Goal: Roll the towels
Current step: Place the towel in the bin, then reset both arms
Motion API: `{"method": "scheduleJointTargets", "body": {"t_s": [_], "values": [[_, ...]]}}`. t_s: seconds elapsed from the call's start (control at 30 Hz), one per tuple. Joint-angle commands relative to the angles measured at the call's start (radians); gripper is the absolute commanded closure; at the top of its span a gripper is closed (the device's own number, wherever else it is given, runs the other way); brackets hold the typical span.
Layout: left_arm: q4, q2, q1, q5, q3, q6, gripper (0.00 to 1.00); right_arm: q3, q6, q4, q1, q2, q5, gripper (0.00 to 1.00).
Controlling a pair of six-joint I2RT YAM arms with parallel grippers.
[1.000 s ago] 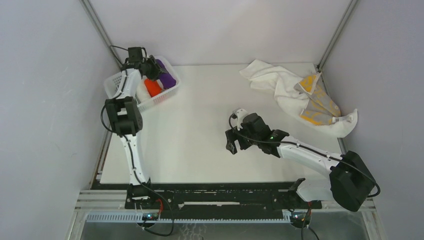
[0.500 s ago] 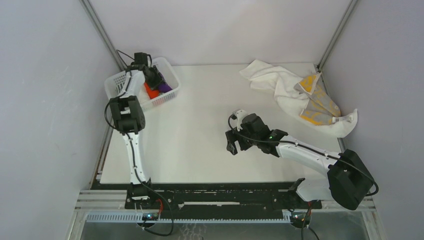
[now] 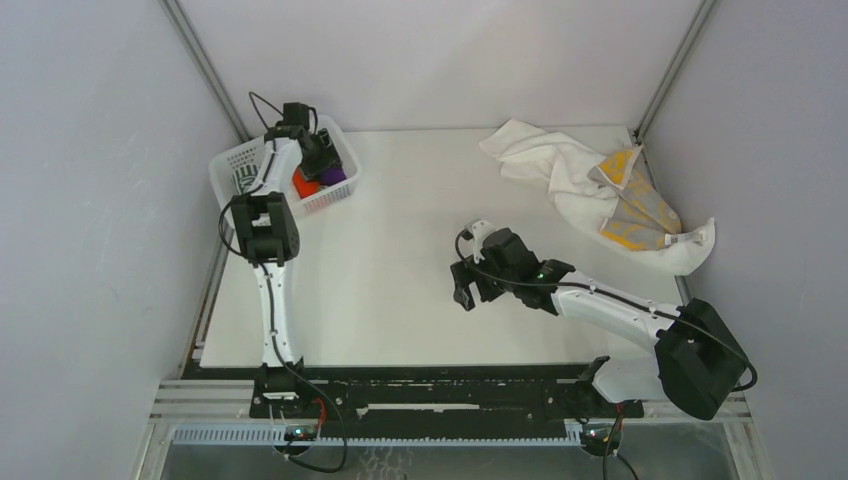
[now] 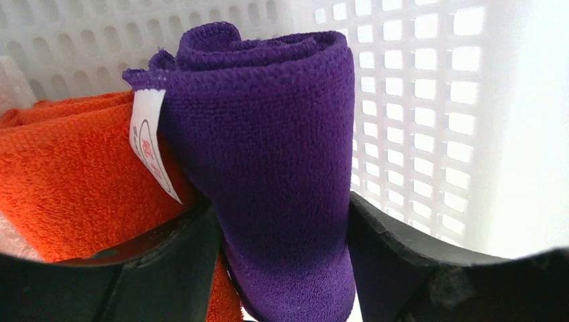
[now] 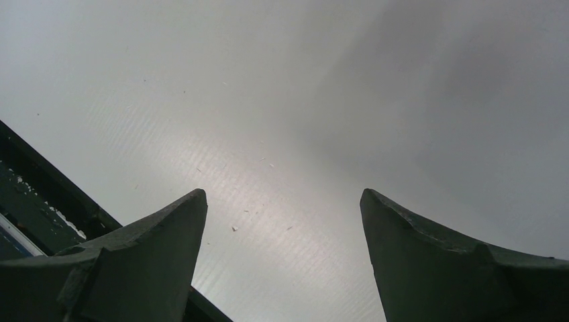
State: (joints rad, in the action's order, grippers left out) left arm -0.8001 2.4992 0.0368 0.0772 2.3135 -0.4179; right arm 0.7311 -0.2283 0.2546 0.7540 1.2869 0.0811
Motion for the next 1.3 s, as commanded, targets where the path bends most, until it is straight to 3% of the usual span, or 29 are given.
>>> {"method": "scheduleJointTargets", "body": {"t_s": [0.0, 0.37, 0.53, 0.73, 1.0, 1.27], "values": [[0.004, -0.107, 0.003, -0.002, 0.000, 0.020, 0.29, -0.006, -0.022, -0.001, 0.020, -0.033, -0.028, 0.17], [-0.004, -0.258, -0.001, 0.006, -0.055, -0.016, 0.17, -0.006, -0.030, 0.050, 0.047, -0.149, -0.120, 0.16], [-0.005, -0.461, -0.027, -0.024, -0.183, 0.004, 0.15, 0.000, -0.029, 0.090, 0.012, -0.244, -0.213, 0.14], [0.076, -0.868, -0.120, -0.119, -0.564, 0.017, 0.01, 0.022, -0.049, 0.179, -0.102, -0.413, -0.328, 0.09], [0.147, -1.510, -0.160, -0.150, -1.065, 0.021, 0.00, 0.088, -0.044, 0.341, -0.210, -0.625, -0.459, 0.00], [0.118, -2.156, -0.160, -0.293, -1.361, 0.102, 0.00, 0.156, -0.014, 0.446, -0.216, -0.784, -0.608, 0.00]]}}
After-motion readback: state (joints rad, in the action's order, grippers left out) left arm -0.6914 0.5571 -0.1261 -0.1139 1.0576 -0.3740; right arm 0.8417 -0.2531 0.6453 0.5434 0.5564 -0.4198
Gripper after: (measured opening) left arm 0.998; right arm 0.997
